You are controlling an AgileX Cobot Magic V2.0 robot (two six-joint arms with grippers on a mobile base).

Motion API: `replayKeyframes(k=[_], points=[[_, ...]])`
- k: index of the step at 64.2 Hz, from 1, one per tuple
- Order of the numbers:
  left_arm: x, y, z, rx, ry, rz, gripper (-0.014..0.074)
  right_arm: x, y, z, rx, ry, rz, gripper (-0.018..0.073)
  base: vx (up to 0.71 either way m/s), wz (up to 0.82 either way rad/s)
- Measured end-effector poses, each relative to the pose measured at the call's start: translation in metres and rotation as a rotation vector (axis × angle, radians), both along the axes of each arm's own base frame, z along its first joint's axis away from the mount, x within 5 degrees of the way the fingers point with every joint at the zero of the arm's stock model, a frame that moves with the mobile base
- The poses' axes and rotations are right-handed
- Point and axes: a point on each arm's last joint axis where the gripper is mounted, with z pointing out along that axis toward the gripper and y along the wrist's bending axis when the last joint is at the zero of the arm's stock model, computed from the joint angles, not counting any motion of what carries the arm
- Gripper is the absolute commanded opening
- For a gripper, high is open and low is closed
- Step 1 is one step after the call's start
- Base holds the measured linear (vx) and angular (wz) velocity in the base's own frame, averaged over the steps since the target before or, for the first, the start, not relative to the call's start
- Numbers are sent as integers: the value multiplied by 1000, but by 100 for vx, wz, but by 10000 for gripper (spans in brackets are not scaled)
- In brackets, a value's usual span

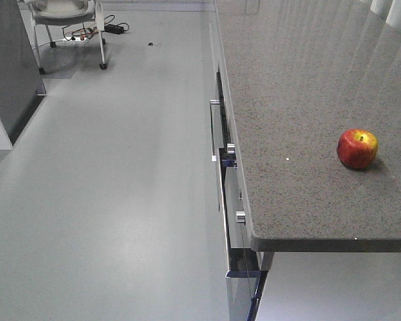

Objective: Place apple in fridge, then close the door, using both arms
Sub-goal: 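Move the right gripper above the red-yellow apple on the countertop, then lower the right gripper around the apple and close it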

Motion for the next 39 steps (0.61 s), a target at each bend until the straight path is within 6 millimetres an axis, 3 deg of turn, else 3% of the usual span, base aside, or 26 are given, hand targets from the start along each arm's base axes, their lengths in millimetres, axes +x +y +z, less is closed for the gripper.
replayKeyframes(k=[13,21,39], points=[[0,0,0,0,0,0,-6,59,-1,4,-20,88,8,589,0,0],[0,0,0,0,0,0,-6,93,-7,-4,-12,162,-5,589,0,0],[0,0,0,0,0,0,-6,158,-40,-61,88,346,8,589,0,0]])
